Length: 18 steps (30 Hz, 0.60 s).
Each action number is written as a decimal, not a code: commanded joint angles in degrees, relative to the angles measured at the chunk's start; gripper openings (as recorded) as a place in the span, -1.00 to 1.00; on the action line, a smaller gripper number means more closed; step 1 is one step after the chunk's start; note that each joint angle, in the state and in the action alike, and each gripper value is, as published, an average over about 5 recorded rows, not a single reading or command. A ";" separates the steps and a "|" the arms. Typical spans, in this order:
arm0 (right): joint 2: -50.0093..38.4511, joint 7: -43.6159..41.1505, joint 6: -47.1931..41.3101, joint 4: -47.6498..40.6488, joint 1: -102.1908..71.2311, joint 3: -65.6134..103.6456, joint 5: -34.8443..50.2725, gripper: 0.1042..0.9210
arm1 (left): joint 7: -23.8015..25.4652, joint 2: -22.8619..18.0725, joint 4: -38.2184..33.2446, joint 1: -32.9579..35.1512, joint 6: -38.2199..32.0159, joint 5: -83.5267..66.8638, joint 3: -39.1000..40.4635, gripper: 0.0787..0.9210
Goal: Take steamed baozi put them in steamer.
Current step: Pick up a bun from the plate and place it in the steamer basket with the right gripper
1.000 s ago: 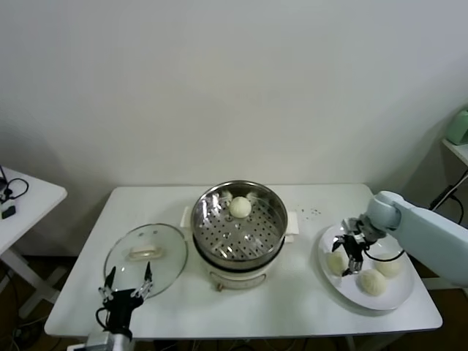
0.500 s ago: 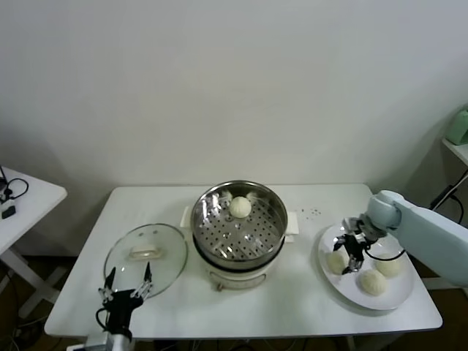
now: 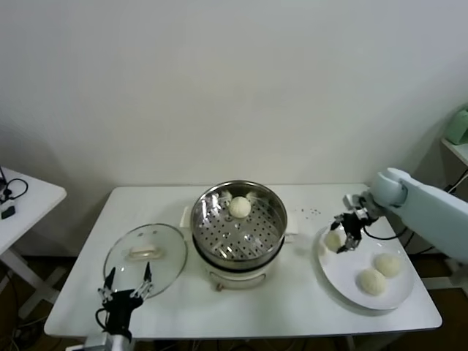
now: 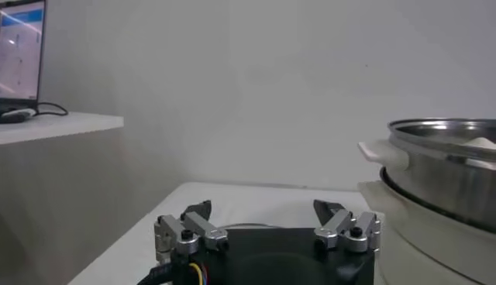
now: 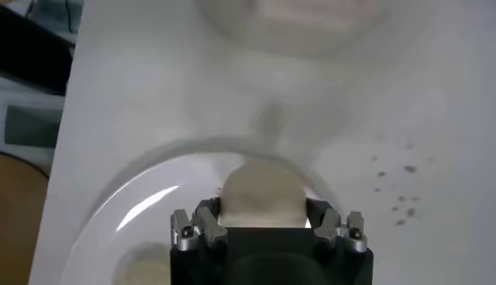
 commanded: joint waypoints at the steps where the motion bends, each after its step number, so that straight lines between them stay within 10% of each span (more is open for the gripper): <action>1: 5.31 -0.45 -3.39 -0.88 26.10 -17.45 20.92 0.49 | 0.09 -0.09 -0.16 0.10 -0.04 0.47 1.45 0.77; 18: 25.26 3.03 -8.26 -3.18 30.17 -23.43 35.08 0.49 | 1.83 0.51 -0.45 -1.34 -0.15 1.57 2.30 0.77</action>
